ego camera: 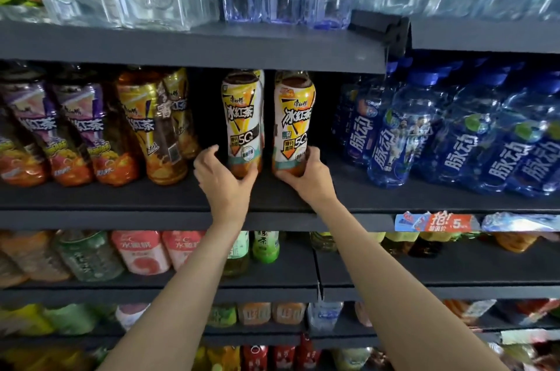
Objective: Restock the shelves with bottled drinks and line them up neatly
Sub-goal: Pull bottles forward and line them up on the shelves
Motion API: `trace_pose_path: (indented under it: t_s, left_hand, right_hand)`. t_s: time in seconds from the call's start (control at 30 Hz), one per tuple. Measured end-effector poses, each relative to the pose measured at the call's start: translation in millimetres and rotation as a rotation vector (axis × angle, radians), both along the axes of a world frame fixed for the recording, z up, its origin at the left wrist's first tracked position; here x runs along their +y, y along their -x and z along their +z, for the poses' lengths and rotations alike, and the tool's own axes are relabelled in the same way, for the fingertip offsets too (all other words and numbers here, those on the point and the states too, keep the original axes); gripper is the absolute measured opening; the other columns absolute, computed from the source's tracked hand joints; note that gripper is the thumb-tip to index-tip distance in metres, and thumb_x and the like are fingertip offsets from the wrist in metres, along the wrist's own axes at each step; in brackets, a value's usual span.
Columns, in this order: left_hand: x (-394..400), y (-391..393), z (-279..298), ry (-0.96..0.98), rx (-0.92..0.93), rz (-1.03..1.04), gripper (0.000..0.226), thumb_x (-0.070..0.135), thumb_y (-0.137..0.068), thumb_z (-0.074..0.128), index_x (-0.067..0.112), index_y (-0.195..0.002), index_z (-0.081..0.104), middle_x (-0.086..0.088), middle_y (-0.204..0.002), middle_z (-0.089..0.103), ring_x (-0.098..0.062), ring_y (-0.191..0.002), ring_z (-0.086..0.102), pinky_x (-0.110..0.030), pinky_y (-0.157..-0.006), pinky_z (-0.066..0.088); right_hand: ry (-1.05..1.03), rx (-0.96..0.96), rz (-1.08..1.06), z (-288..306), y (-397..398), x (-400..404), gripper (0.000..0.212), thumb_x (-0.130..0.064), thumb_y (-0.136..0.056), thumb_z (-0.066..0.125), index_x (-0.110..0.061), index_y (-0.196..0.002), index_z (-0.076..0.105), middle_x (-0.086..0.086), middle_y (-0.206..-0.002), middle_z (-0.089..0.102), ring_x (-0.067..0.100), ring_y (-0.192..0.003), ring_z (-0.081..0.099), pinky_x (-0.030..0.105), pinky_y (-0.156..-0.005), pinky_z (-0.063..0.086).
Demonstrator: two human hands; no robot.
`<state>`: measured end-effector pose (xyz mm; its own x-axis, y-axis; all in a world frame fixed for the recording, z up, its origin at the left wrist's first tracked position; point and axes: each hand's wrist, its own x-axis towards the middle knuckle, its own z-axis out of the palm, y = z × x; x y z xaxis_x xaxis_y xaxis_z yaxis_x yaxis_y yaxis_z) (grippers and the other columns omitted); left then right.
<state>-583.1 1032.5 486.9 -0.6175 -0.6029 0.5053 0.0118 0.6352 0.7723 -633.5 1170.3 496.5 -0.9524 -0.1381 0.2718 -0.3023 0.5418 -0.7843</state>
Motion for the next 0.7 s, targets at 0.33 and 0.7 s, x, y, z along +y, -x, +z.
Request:
trace_pose_path:
  t_s: [0.33, 0.7]
  left_hand:
    - [4, 13, 2, 0.068, -0.321, 0.005, 0.064, 0.037, -0.082, 0.065, 0.005, -0.129, 0.036, -0.012, -0.128, 0.05, -0.03, -0.117, 0.049, -0.041, -0.096, 0.041]
    - [6, 6, 3, 0.09, -0.356, -0.022, 0.058, 0.036, -0.085, 0.063, 0.005, -0.125, 0.035, -0.012, -0.126, 0.047, -0.027, -0.117, 0.048, -0.037, -0.078, 0.044]
  right_hand:
    - [-0.085, 0.062, 0.002, -4, 1, -3, 0.066, -0.034, -0.081, 0.069, -0.007, -0.129, 0.033, 0.009, -0.13, 0.05, 0.028, -0.12, 0.049, 0.04, -0.089, 0.046]
    - [-0.081, 0.019, -0.233, -7, -8, -25, 0.057, -0.041, -0.077, 0.07, -0.012, -0.112, 0.036, 0.005, -0.121, 0.05, 0.025, -0.114, 0.05, 0.038, -0.078, 0.047]
